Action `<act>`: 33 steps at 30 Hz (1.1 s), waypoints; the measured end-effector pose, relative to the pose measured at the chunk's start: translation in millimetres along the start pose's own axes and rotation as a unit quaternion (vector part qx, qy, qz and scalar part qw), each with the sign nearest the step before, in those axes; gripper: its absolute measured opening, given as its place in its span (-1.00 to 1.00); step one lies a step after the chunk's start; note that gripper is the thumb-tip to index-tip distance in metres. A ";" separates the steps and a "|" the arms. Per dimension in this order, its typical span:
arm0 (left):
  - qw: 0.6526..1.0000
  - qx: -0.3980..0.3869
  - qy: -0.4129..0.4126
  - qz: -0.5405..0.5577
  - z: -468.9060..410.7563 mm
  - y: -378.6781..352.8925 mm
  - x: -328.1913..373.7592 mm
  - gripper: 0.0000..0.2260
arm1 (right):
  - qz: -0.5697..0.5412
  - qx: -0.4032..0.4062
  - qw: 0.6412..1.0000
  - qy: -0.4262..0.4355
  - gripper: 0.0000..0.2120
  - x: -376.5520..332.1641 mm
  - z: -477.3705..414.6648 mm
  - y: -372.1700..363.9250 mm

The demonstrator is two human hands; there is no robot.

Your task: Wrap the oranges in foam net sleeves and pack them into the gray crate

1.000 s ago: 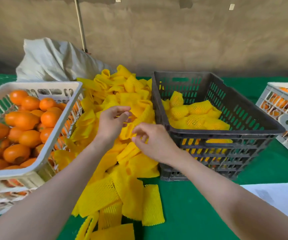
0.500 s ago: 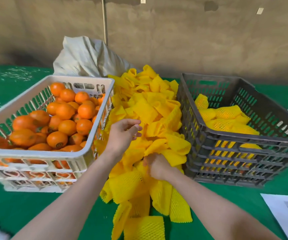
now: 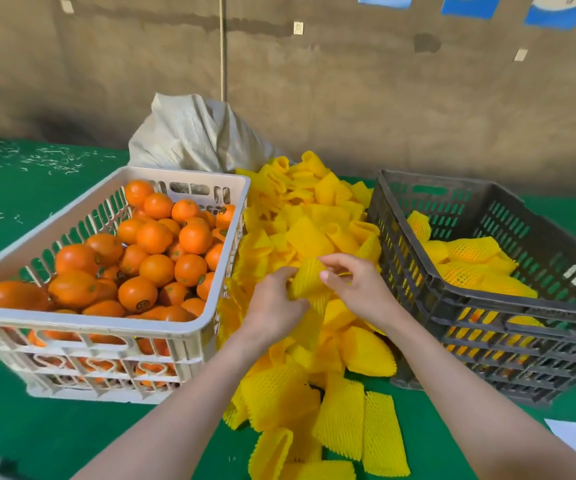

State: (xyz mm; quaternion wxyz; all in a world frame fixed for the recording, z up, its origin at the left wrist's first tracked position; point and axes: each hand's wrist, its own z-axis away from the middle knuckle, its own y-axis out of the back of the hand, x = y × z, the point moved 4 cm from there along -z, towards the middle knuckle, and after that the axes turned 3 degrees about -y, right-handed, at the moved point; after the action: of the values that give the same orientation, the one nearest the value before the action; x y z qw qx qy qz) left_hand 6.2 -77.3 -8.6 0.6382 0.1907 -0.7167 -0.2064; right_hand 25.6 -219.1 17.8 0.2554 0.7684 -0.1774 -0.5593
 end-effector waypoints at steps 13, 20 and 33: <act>0.986 0.028 -0.061 0.151 -20.9 121.4 10.4 -0.87 | 0.049 0.111 0.972 0.202 -0.82 -103.0 -42.0 -49.6; 0.972 0.150 0.070 0.166 -77.2 191.5 -70.9 -0.85 | -0.023 0.033 0.987 0.158 -0.81 -110.8 -79.9 -132.0; 0.948 -0.122 0.021 -0.292 -184.6 137.1 -164.7 -0.53 | 0.000 -0.020 0.995 0.102 -0.81 -85.2 -102.6 -178.5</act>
State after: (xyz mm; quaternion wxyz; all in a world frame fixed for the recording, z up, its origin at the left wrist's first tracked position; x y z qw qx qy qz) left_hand 206.9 116.9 -53.9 0.5835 0.3162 -0.5856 -0.4655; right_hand 94.2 -7.7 2.8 0.2876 0.8163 -0.1392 -0.4812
